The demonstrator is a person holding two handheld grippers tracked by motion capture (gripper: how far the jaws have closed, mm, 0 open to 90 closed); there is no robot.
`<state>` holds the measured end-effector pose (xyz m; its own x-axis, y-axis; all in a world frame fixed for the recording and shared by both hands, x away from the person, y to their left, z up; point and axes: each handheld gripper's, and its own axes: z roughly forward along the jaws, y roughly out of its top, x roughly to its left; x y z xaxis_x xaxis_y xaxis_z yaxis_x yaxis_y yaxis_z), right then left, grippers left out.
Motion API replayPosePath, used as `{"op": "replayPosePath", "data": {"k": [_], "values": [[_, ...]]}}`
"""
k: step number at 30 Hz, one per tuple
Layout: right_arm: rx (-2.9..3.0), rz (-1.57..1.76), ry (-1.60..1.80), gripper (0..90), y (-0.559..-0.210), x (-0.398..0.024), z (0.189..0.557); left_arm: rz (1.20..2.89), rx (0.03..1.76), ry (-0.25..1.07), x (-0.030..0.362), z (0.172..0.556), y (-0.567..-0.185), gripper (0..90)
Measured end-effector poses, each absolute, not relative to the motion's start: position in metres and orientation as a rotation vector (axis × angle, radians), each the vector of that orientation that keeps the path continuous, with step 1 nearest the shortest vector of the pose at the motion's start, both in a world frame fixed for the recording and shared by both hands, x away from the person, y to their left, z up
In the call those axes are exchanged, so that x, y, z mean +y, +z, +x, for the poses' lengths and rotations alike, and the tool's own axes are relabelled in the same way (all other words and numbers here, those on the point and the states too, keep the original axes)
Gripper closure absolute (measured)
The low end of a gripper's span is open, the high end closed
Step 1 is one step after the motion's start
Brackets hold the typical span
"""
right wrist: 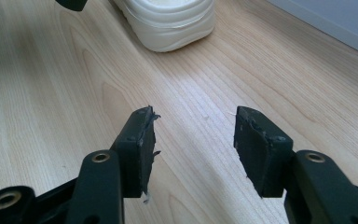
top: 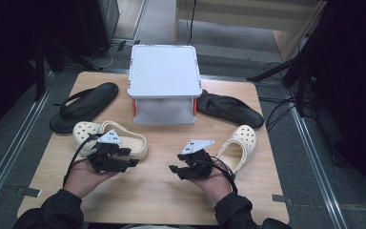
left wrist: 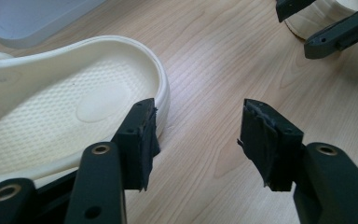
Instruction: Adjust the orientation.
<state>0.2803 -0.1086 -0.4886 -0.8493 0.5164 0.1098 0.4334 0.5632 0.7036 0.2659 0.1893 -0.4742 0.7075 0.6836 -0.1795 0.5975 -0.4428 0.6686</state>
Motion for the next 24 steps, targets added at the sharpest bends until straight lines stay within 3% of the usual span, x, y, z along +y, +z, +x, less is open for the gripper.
{"op": "replayPosePath", "data": {"k": [4,17,24], "values": [[2.68,0.808,1.164,48.9,-0.488,-0.109,0.28,2.178,0.964,0.159,0.189,0.265,-0.473,51.9],[2.687,0.81,1.164,49.9,-0.488,-0.109,0.281,2.179,0.996,0.154,0.193,0.265,-0.471,50.1],[2.685,0.804,1.171,50.2,-0.487,-0.108,0.282,2.137,1.038,0.158,0.201,0.264,-0.463,57.6]]}}
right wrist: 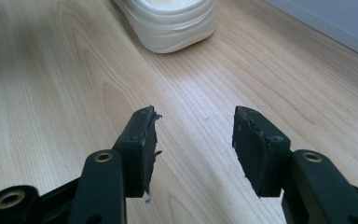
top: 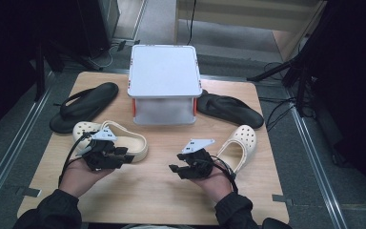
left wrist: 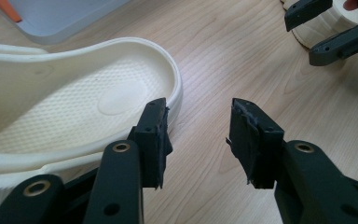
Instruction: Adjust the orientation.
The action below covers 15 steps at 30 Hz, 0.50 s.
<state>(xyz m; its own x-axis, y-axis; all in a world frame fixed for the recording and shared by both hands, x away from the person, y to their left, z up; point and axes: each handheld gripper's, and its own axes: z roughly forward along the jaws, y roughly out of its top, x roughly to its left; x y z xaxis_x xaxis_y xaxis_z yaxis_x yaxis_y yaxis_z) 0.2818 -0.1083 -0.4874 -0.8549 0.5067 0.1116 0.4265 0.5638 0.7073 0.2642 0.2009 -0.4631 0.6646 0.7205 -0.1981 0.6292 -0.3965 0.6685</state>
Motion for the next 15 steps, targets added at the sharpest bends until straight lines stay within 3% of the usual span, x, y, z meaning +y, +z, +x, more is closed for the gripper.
{"op": "replayPosePath", "data": {"k": [15], "values": [[2.721,0.729,1.182,50.2,-0.485,-0.092,0.283,2.069,1.136,0.243,0.237,0.252,-0.453,53.4]]}}
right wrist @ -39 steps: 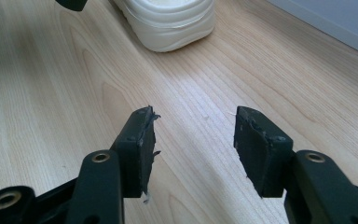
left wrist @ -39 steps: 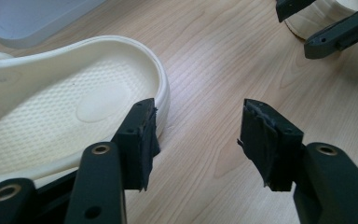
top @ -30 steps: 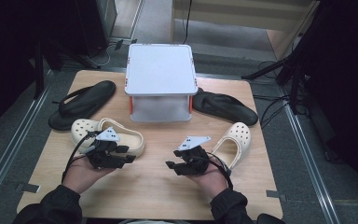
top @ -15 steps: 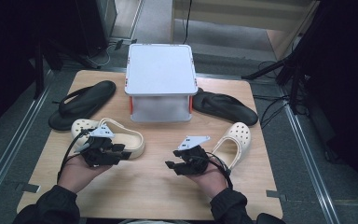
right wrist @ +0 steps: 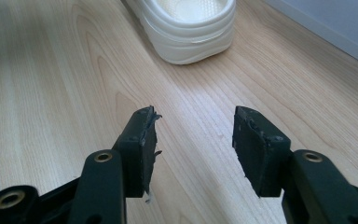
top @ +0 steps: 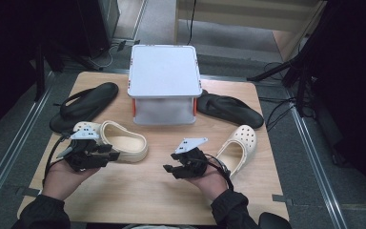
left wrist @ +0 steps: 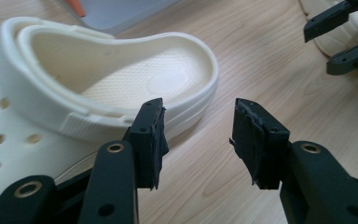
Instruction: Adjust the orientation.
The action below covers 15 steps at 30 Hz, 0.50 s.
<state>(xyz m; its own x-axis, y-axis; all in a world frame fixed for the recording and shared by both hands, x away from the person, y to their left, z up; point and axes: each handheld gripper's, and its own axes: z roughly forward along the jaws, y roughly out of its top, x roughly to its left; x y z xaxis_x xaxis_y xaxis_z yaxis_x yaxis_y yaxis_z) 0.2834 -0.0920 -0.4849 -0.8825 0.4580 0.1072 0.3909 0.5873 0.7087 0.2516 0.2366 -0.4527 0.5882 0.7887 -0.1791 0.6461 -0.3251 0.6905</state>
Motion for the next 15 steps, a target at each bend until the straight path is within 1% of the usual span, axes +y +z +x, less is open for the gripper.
{"op": "replayPosePath", "data": {"k": [7,9,15], "values": [[2.719,0.706,1.199,50.8,-0.48,-0.083,0.284,2.06,1.187,0.281,0.256,0.25,-0.449,51.1],[2.721,0.694,1.203,50.9,-0.478,-0.08,0.286,2.059,1.193,0.328,0.264,0.248,-0.447,49.3],[2.724,0.65,1.215,51.4,-0.47,-0.066,0.288,2.037,1.227,0.341,0.28,0.249,-0.447,51.4]]}}
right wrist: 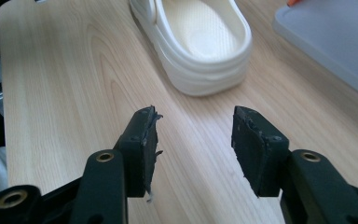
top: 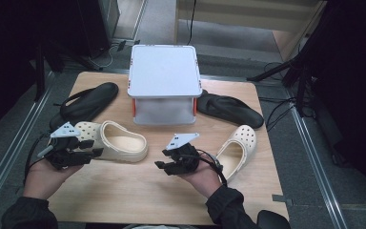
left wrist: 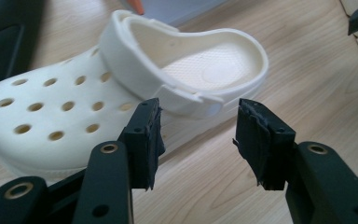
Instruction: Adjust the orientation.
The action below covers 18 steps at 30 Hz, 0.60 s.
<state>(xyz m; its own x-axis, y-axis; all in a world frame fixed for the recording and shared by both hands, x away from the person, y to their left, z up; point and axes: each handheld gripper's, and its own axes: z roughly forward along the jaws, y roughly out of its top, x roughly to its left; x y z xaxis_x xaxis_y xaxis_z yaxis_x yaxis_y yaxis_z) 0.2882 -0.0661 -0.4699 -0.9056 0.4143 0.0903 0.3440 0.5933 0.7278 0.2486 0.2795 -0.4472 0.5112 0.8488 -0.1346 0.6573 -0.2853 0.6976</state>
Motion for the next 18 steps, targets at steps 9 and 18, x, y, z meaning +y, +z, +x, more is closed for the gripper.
{"op": "replayPosePath", "data": {"k": [9,18], "values": [[2.756,0.592,1.191,52.8,-0.463,-0.03,0.303,2.02,1.281,0.323,0.3,0.25,-0.453,50.7],[2.778,0.557,1.168,54.3,-0.463,-0.002,0.319,2.009,1.303,0.297,0.309,0.252,-0.462,49.3]]}}
